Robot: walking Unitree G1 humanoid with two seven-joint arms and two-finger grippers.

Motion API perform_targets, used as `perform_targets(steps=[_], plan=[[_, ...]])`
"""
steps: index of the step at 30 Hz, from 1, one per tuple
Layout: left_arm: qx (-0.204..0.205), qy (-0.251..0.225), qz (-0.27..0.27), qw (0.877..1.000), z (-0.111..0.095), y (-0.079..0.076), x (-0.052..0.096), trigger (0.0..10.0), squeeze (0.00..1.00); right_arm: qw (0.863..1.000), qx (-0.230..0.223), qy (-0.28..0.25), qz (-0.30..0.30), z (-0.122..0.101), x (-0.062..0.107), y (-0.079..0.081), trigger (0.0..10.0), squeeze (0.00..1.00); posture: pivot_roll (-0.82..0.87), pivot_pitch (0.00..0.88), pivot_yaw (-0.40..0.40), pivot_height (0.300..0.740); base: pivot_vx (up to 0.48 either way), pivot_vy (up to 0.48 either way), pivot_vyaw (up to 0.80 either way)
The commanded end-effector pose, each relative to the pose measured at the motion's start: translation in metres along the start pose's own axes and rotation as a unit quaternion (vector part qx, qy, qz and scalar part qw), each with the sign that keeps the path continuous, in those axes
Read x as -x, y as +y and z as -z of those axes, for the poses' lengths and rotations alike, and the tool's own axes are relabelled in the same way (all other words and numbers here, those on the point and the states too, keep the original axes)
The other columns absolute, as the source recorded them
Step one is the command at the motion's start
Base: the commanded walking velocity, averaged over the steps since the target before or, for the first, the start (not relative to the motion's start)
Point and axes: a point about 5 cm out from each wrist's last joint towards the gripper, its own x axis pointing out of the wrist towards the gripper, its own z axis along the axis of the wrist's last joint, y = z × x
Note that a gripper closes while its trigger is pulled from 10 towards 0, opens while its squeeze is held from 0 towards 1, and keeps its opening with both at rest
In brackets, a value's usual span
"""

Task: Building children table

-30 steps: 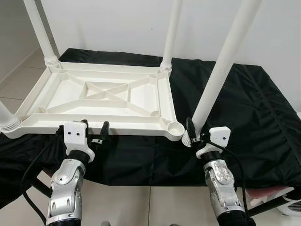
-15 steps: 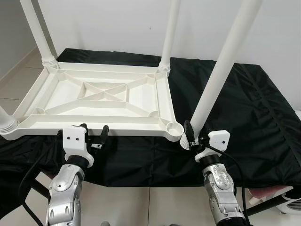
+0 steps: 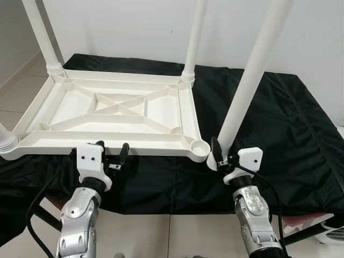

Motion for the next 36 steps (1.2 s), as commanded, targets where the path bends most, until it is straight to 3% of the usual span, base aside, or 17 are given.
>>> perform_targets(steps=[1, 11, 24, 36], plan=[[0.004, -0.007, -0.042, 0.999, -0.003, 0.003, -0.002, 10.0, 0.0, 1.0, 0.0, -0.014, -0.007, -0.006, -0.005, 0.003, 10.0, 0.0, -0.02, 0.033, -0.032, 0.74, 0.0, 0.0, 0.0], [-0.013, -0.021, -0.026, 0.999, -0.013, 0.007, -0.015, 10.0, 0.0, 1.0, 0.002, -0.029, -0.009, -0.01, -0.015, 0.006, 10.0, 0.0, 0.0, 0.035, -0.022, 0.74, 0.0, 0.0, 0.0], [-0.003, -0.006, -0.032, 0.999, -0.004, 0.004, -0.011, 10.0, 0.0, 1.0, 0.002, -0.024, -0.008, -0.008, -0.013, 0.003, 10.0, 0.0, -0.01, 0.031, -0.015, 0.74, 0.0, 0.0, 0.0], [-0.014, -0.009, -0.035, 0.999, -0.009, 0.01, -0.02, 10.0, 0.0, 1.0, 0.002, -0.017, -0.018, -0.005, -0.019, 0.001, 10.0, 0.0, 0.02, 0.007, -0.037, 0.74, 0.0, 0.0, 0.0]])
